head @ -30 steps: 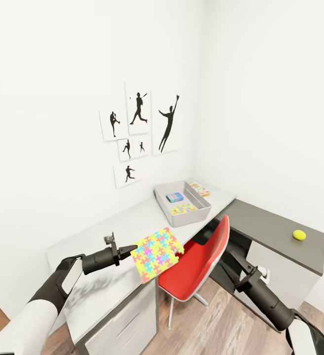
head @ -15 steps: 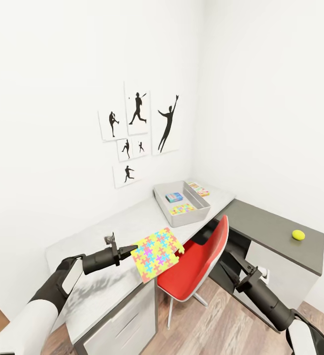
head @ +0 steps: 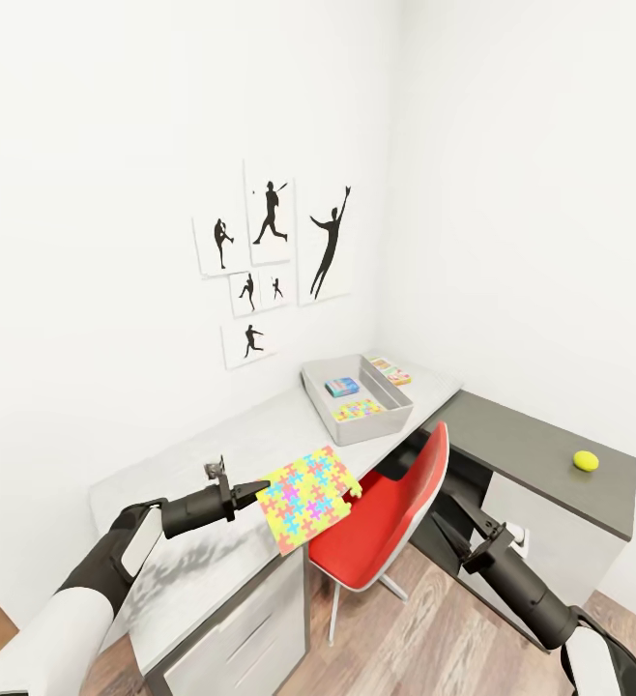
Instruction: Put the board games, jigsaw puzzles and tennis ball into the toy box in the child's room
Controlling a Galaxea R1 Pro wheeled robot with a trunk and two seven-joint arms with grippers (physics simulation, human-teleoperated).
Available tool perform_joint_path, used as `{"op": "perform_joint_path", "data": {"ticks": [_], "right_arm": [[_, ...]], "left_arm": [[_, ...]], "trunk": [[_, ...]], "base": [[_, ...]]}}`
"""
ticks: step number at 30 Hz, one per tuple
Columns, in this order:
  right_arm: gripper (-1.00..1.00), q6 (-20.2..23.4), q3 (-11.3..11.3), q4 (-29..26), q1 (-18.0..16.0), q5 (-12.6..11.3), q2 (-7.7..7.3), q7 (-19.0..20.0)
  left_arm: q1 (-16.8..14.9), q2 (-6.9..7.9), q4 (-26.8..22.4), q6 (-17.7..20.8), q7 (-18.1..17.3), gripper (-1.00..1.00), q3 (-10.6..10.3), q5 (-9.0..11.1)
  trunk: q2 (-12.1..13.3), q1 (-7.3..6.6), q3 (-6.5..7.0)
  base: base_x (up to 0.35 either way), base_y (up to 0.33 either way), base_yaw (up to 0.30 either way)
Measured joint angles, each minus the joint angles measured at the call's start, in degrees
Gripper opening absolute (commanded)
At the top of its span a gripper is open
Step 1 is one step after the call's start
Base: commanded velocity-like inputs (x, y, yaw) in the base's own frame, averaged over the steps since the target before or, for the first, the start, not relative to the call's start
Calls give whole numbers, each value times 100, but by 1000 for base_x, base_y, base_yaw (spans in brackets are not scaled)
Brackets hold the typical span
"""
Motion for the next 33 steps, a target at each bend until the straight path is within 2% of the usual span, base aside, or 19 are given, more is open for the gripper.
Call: {"op": "perform_joint_path", "data": {"ticks": [9, 15, 19, 27, 29, 33], "right_arm": [[100, 8, -7, 0, 0, 0, -2, 4], [100, 10, -9, 0, 0, 0, -2, 19], [100, 17, -9, 0, 0, 0, -8, 25], [100, 19, -78, 0, 0, 0, -9, 29], [100, 22, -102, 0, 0, 0, -9, 33], [100, 25, -115, 0, 0, -1, -9, 34]], "left_arm": [[-14, 29, 0, 91, -12, -100, 22, -5], [-89, 30, -5, 486, 81, -100, 47, 3], [-412, 15, -52, 798, 203, -100, 55, 49], [-653, -24, -53, 865, 526, -100, 58, 78], [-804, -33, -54, 874, 610, -100, 63, 103], [-880, -56, -56, 854, 658, -100, 57, 62]], "trunk": [[0, 0, 0], [0, 0, 0], [0, 0, 1], [0, 0, 0], [0, 0, 1], [0, 0, 0]], "base": [[0, 0, 0], [0, 0, 0], [0, 0, 0], [0, 0, 0], [0, 0, 0], [0, 0, 0]]}}
